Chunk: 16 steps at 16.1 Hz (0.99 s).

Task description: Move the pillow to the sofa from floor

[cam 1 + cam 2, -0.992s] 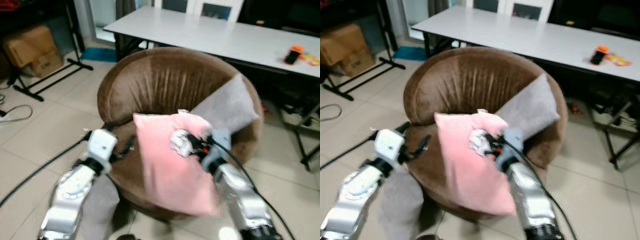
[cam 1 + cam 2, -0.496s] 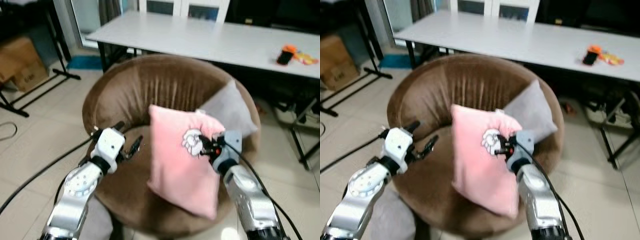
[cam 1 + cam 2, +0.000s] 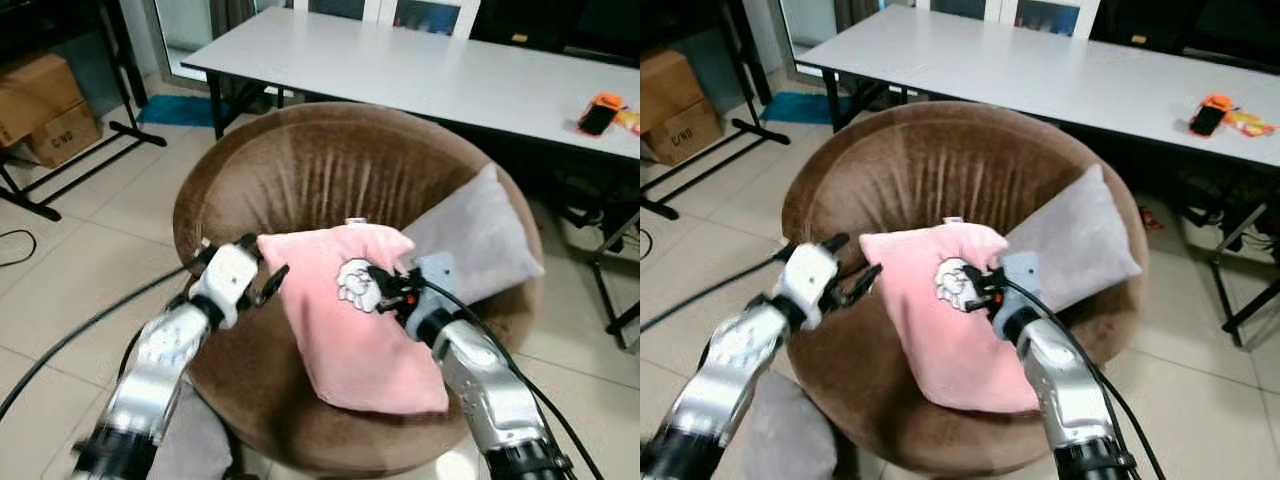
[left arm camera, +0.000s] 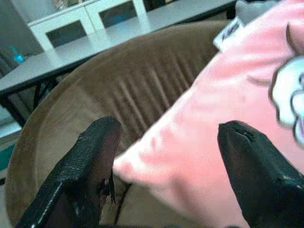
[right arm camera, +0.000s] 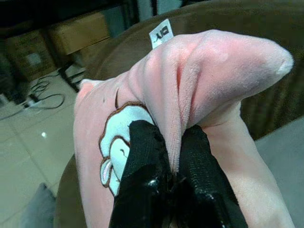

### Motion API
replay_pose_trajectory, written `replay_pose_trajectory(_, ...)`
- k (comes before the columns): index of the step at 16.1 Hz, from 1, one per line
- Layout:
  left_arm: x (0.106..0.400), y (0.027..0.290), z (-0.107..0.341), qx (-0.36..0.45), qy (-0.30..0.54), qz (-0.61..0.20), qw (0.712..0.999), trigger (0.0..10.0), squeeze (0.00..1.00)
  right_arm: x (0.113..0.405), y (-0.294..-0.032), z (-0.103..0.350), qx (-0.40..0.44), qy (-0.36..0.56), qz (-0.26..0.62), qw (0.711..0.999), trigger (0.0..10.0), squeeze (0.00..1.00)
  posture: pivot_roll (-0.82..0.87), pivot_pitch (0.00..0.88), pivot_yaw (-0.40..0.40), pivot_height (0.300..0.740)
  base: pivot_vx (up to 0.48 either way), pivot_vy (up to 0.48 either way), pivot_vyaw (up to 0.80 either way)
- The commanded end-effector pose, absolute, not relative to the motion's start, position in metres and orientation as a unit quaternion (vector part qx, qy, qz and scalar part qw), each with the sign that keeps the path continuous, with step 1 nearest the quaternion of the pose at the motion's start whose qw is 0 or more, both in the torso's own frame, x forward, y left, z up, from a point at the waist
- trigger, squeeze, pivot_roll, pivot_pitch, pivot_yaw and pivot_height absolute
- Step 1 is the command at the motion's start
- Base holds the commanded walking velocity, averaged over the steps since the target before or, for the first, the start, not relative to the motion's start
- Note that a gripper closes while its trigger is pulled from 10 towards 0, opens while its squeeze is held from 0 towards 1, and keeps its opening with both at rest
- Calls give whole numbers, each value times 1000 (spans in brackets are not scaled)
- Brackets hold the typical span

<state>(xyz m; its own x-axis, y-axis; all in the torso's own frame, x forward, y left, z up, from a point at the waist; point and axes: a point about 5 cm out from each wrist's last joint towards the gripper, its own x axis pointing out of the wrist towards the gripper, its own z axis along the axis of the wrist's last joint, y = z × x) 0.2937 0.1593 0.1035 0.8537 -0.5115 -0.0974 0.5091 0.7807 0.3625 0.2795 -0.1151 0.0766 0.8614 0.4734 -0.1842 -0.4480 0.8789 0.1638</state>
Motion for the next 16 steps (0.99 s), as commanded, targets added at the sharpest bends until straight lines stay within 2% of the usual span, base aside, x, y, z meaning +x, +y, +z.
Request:
replay_pose_trajectory(1,303,157,110,179,-14,-287,941,10000,0,285,-111,86,43,86,257,962,10000,0,68,0,-51,740,0,0,0)
replay_pose_trajectory(2,314,152,118,152,-23,-307,939,10000,0,288,-110,87,42,85,265,960,10000,0,64,0,-54,740,0,0,0)
replay_pose_trajectory(3,322,144,122,120,-20,-348,930,10000,227,289,-109,88,43,82,273,958,10000,0,63,0,-55,740,0,0,0)
replay_pose_trajectory(4,324,142,124,121,-22,-352,928,10000,239,289,-109,88,43,81,275,957,10000,0,59,0,-57,740,0,0,0)
replay_pose_trajectory(5,332,137,127,132,-31,-357,924,10000,200,289,-107,91,49,74,285,954,10000,0,57,0,-58,740,0,0,0)
replay_pose_trajectory(7,344,125,125,138,-14,-391,910,10000,43,286,-101,99,65,60,316,945,10000,0,22,0,-44,740,0,0,0)
replay_pose_trajectory(8,345,122,120,153,0,-402,903,10000,16,285,-100,101,67,56,325,942,10000,0,7,0,-37,740,0,0,0)
replay_pose_trajectory(13,331,111,79,209,83,-480,848,10000,4,283,-104,104,63,59,309,947,10000,0,-89,0,-12,740,0,0,0)
replay_pose_trajectory(16,329,110,61,275,115,-447,843,10000,12,281,-100,107,71,60,312,945,10000,0,-115,0,-16,740,0,0,0)
